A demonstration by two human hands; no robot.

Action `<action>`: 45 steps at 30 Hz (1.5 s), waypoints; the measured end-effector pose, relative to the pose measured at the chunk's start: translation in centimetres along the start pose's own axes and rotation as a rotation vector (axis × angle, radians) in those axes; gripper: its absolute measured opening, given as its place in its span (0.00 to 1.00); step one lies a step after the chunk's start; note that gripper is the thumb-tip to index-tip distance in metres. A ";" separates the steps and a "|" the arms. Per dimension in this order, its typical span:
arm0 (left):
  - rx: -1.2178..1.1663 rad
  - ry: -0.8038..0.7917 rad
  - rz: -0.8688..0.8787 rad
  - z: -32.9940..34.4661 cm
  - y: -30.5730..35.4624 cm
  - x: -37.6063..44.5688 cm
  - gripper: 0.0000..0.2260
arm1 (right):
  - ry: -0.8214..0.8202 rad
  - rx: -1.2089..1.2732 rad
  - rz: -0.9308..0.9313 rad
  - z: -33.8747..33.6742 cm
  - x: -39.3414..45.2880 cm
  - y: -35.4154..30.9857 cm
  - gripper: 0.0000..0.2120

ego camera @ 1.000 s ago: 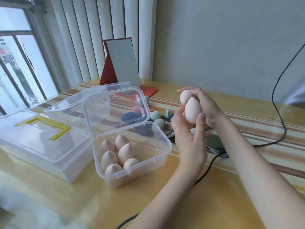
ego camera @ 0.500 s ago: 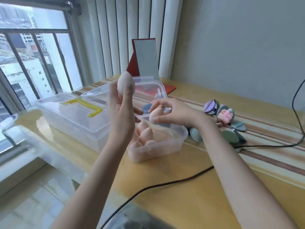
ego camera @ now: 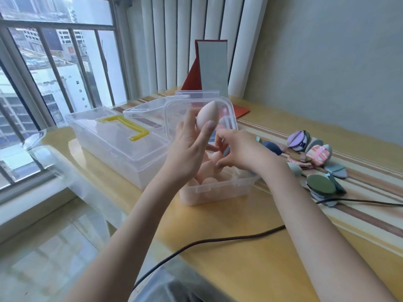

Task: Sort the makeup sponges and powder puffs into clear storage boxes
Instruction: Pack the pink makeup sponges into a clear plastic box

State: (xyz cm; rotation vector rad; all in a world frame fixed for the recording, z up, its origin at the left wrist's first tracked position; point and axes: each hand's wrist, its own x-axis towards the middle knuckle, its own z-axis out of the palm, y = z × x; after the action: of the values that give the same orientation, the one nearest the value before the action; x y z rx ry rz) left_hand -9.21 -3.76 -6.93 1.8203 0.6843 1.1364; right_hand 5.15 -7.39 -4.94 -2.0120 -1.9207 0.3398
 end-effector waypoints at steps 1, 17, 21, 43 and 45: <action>0.025 -0.018 0.000 0.0 -0.1 0.0 0.16 | -0.004 -0.007 0.006 0.0 0.0 0.1 0.15; 0.411 -0.254 -0.038 0.8 -0.8 0.1 0.15 | -0.143 0.682 0.052 -3.9 -1.9 1.4 0.24; 0.363 -0.256 -0.045 0.8 -0.4 -0.1 0.19 | -0.230 0.948 -0.060 -4.3 -2.5 1.2 0.18; 0.455 -0.264 -0.047 0.4 -0.6 -0.3 0.29 | -0.183 -0.024 0.073 -1.3 -1.1 -0.1 0.14; 0.444 -0.253 -0.040 0.4 -0.6 -0.3 0.30 | -0.155 -0.042 0.072 -0.9 -1.0 -0.2 0.15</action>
State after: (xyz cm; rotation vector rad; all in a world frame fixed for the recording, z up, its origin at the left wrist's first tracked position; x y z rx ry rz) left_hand -9.02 -3.86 -7.67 2.2619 0.8654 0.7448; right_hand 5.31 -8.42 -4.11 -2.1431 -1.9638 0.4911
